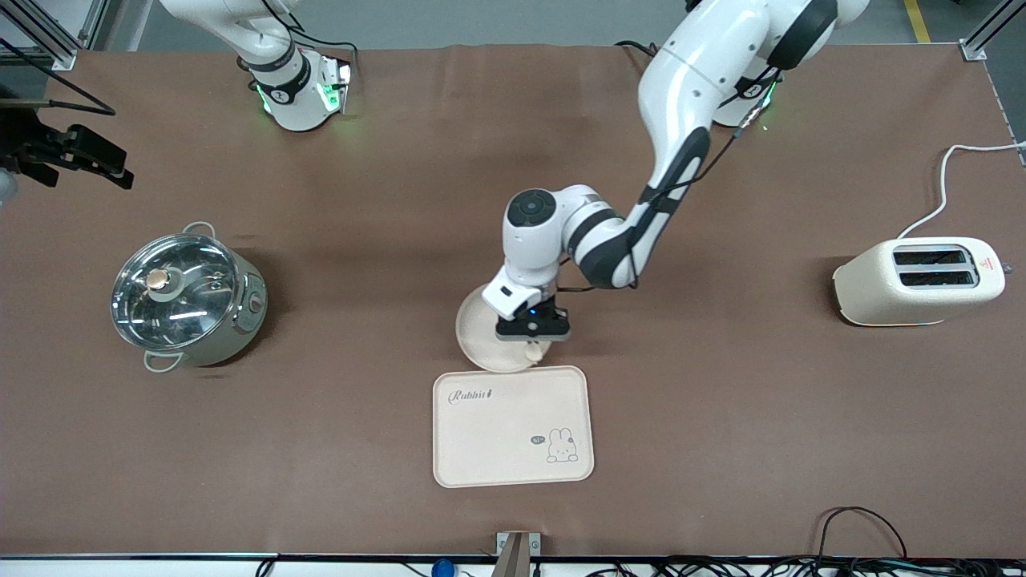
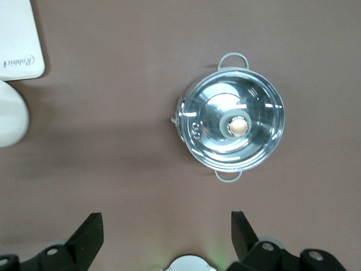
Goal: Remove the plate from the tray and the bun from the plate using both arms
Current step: 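Carry the bun with the left gripper toward the toaster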
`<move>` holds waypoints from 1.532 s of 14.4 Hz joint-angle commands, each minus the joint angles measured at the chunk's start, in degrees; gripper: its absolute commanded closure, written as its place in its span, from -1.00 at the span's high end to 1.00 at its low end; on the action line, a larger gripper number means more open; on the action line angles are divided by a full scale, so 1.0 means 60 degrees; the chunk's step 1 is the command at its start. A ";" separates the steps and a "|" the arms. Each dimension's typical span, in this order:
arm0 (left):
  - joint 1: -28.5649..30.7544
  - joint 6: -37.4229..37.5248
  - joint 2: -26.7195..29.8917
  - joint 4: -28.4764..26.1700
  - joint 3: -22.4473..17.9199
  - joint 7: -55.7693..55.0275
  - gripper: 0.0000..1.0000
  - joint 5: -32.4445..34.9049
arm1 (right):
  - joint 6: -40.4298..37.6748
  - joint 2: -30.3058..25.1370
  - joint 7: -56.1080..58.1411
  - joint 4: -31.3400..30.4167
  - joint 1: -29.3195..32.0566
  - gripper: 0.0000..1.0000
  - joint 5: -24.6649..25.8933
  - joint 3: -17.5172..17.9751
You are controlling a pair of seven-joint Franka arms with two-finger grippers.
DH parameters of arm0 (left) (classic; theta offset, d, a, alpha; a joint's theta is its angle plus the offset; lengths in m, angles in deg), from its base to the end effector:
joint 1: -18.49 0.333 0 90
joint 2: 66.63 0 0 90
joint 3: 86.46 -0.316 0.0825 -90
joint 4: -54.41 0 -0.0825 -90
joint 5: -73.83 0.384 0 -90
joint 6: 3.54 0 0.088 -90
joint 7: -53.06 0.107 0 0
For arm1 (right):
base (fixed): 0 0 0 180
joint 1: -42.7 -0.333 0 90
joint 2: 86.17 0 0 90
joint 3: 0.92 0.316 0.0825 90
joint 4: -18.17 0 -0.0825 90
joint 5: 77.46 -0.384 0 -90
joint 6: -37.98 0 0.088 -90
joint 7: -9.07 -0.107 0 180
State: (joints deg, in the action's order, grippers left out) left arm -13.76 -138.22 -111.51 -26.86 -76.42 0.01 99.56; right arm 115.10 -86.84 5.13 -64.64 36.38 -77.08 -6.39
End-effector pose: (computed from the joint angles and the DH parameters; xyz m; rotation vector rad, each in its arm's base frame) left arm 0.5730 -0.4755 0.2528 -3.0817 0.0661 -0.4299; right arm 0.5262 0.0066 0.6699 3.1283 -0.0862 -0.1368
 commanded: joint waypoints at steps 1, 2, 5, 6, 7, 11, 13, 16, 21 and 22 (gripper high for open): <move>0.1736 0.0939 0.0931 -0.0311 0.0930 0.2212 -0.99 -0.0698 | -0.0226 -0.0329 -0.0092 -0.0260 0.0160 1.00 0.0024 0.0003; 0.2380 0.1174 0.1020 -0.0399 0.1252 0.2888 -0.99 -0.0744 | -0.0314 -0.0358 -0.0092 -0.0260 0.0160 1.00 0.0024 0.0003; 0.4562 0.1294 0.1314 -0.1203 0.2570 0.4369 -0.99 -0.0729 | -0.0533 -0.0475 -0.0077 -0.0363 0.0146 1.00 0.0024 0.0032; 0.5280 0.1265 0.1314 -0.1379 0.2864 0.5128 -0.99 -0.0729 | -0.0738 -0.0475 -0.0077 -0.0377 0.0131 1.00 0.0038 0.0047; 0.5824 0.1134 0.1300 -0.1584 0.3070 0.5716 -0.99 -0.0729 | -0.0943 -0.0475 -0.0063 -0.0392 0.0131 1.00 0.0038 0.0047; 0.7276 -0.0373 0.1227 -0.2697 0.3248 0.7432 -0.99 -0.0656 | -0.2114 -0.0606 -0.0194 -0.0349 -0.0016 1.00 0.0038 0.0266; 0.7746 -0.1177 0.1182 -0.3224 0.3248 0.8034 -0.95 -0.0627 | -0.2671 -0.0914 -0.0485 -0.0304 -0.0030 1.00 0.0067 0.0296; 0.8259 -0.1782 0.0905 -0.3520 0.3248 0.8693 -0.39 -0.0612 | -0.2659 -0.0959 -0.0487 -0.0246 0.0189 1.00 0.0214 0.0252; 0.8392 -0.1565 0.1166 -0.3156 0.3248 0.9252 1.00 -0.0612 | -0.0701 -0.0345 -0.0589 -0.0362 -0.0204 1.00 0.0491 0.0340; 0.8494 -0.1229 0.1400 -0.3081 0.3262 0.9252 1.00 -0.0612 | -0.0304 -0.0300 -0.0532 -0.0276 -0.0235 1.00 0.0579 0.0311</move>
State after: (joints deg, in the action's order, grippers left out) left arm 36.00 -148.43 -106.29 -46.04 -57.60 54.54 95.92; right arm 109.40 -89.80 2.97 -65.95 36.24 -75.39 -4.81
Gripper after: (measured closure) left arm 0.471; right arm 0.000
